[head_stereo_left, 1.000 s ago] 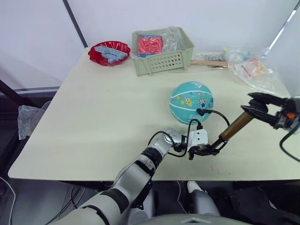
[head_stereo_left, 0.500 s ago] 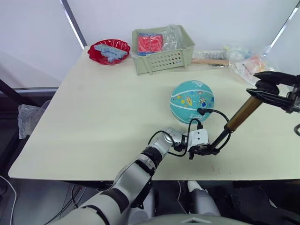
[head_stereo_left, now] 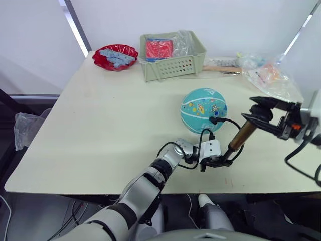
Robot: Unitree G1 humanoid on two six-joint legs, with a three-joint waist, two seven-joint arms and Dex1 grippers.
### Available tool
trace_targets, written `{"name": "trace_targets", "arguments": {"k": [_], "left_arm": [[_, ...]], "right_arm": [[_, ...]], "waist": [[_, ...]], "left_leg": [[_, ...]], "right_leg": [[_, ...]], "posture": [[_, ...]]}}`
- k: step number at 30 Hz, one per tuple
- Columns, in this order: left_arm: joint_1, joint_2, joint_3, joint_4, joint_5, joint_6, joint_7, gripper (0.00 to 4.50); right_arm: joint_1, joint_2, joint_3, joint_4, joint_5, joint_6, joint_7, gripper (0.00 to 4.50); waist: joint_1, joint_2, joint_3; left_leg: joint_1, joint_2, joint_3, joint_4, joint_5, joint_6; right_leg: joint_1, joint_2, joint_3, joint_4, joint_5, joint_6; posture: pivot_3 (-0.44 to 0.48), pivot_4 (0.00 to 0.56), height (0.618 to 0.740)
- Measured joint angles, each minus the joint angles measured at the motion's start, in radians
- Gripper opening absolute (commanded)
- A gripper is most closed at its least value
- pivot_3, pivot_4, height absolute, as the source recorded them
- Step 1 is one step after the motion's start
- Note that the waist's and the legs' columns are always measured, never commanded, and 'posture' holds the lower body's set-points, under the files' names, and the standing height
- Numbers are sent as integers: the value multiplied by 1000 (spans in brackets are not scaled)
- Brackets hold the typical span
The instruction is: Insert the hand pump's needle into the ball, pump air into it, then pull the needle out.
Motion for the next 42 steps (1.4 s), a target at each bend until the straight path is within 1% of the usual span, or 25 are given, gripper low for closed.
{"name": "trace_targets", "arguments": {"k": [4, 10, 13, 17, 22, 25, 29, 30, 36, 38, 42], "left_arm": [[2, 0, -3, 1, 1, 0, 7, 1025], [0, -1, -3, 2, 1, 0, 10, 1025], [0, -1, -4, 2, 1, 0, 10, 1025], [-2, -2, -4, 2, 1, 0, 8, 1025], [-7, -8, -2, 2, -6, 0, -6, 1025], [-11, -12, -1, 2, -10, 0, -8, 1025], [-13, -13, -2, 2, -10, 0, -8, 1025], [-14, -13, -2, 2, -10, 0, -8, 1025], [-15, -13, -2, 2, -10, 0, -8, 1025], [-16, -13, -2, 2, -10, 0, -8, 1025], [-21, -15, -2, 2, -10, -2, -10, 1025]], "right_arm": [[77, 46, 68, 65, -105, -123, 2, 1723], [107, 76, 120, 130, -167, -206, 6, 1723], [107, 83, 143, 148, -182, -218, 7, 1723], [83, 77, 136, 151, -169, -193, 7, 1723], [34, 24, 96, 150, -96, -87, 15, 1723], [1, -22, 48, 142, -28, -16, 25, 1723], [-47, -86, -37, 129, 67, 62, 38, 1723], [-82, -119, -86, 116, 123, 104, 42, 1723], [-173, -210, -176, 116, 240, 209, 42, 1723], [-179, -219, -176, 117, 250, 230, 42, 1723], [-198, -242, -177, 126, 267, 269, 39, 1723]], "waist": [[0, -1, -7], [0, -2, -8], [1, -1, -8], [1, 2, -6], [2, 10, 1], [3, 15, 5], [3, 15, 8], [3, 15, 10], [3, 15, 11], [3, 14, 12], [3, 17, 15]], "left_leg": [[0, 0, 0, 0, 0, 0], [1, 1, -1, 0, 0, 0], [1, 1, -1, 0, 0, 0], [1, 0, -1, 0, 0, 0], [-1, 0, -1, 0, 0, 0], [-2, -1, 0, 0, 0, 0], [-2, -2, 0, 0, 0, 0], [-2, -3, 0, 0, 0, 0], [-3, -3, 0, 0, 0, 0], [-3, -3, 0, 0, 0, 0], [-4, -3, 0, 0, 0, 0]], "right_leg": [[0, 0, 0, 0, 0, 0], [2, 0, -1, 0, 0, 0], [2, 0, -1, 0, 0, 0], [2, 0, -1, 0, 0, 0], [0, -1, -1, 0, 0, 0], [-1, -1, -1, -1, 0, 0], [-1, -1, -1, -1, 0, 0], [-1, -2, -1, 0, 0, 0], [-1, -2, -1, 0, 0, 0], [-1, -2, -1, 0, 0, 0], [-2, -3, 0, 0, 0, 1]], "posture": [[0, 150, 738], [0, 150, 738], [0, 150, 738], [0, 150, 738], [0, 150, 738], [0, 150, 738], [0, 150, 738], [0, 150, 738], [0, 150, 738], [0, 150, 738], [0, 150, 738]]}}
